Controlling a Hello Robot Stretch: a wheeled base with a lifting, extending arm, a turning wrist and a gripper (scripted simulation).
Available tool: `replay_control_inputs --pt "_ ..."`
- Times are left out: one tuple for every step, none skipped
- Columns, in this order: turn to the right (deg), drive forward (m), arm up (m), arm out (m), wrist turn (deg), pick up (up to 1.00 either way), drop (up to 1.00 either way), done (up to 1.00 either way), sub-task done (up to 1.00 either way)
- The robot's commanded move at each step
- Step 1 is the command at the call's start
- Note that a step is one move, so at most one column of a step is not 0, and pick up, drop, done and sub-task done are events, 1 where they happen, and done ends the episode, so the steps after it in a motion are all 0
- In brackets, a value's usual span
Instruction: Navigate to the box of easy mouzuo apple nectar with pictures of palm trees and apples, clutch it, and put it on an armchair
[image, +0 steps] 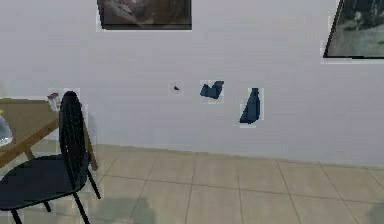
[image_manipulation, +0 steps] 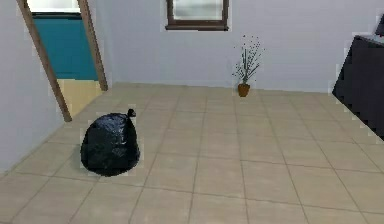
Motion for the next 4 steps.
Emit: replay_control_inputs --pt "0.0 0.85 0.00 0.00 0.0 0.00 0.00 0.00 0.00" --pt "-45.0 0.00 0.00 0.00 0.0 0.00 0.00 0.00 0.00" --pt "-45.0 0.00 0.00 0.00 0.0 0.00 0.00 0.00 0.00" --pt "-45.0 0.00 0.00 0.00 0.0 0.00 0.00 0.00 0.00"
